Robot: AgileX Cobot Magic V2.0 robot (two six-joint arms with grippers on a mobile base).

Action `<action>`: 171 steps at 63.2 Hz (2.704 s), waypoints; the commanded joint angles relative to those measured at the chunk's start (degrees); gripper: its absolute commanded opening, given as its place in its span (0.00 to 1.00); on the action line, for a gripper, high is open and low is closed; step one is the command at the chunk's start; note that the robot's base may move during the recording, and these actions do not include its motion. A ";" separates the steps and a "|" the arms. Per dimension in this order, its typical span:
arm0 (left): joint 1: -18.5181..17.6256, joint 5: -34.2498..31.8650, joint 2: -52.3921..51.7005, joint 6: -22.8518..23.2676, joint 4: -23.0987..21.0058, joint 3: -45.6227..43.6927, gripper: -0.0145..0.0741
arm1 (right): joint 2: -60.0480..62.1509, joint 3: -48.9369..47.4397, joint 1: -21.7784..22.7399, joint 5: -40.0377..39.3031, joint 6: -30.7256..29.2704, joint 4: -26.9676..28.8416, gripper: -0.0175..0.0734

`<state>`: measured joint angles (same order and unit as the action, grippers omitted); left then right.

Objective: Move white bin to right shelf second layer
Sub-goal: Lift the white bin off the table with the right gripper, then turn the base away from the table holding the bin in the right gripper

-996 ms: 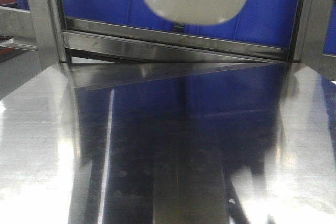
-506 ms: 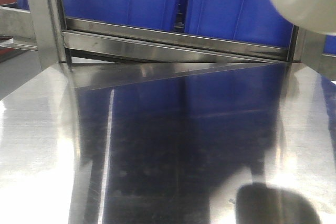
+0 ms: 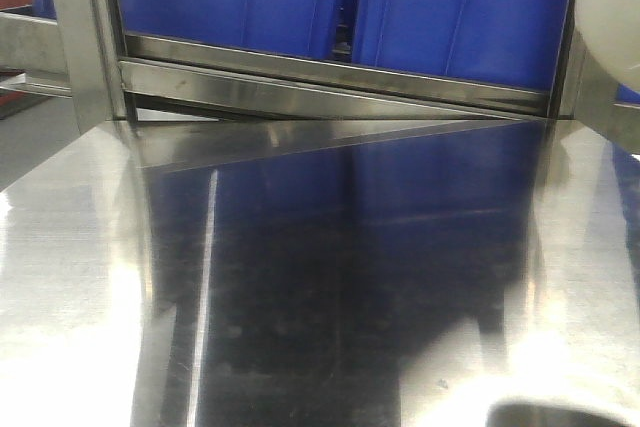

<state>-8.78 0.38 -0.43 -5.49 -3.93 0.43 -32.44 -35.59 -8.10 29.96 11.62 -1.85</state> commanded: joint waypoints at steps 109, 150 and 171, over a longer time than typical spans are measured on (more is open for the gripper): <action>-0.17 -4.99 -0.76 0.43 -0.29 1.90 0.26 | 0.08 -1.70 0.36 -6.12 -0.14 -0.18 0.25; -0.17 -4.99 -0.76 0.43 -0.29 1.90 0.26 | 0.08 -1.70 0.36 -6.12 -0.14 -0.18 0.25; -0.17 -4.99 -0.76 0.43 -0.29 1.90 0.26 | 0.08 -1.70 0.36 -6.12 -0.14 -0.18 0.25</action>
<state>-8.78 0.38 -0.43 -5.49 -3.93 0.43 -32.35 -35.59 -8.10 29.96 11.58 -1.85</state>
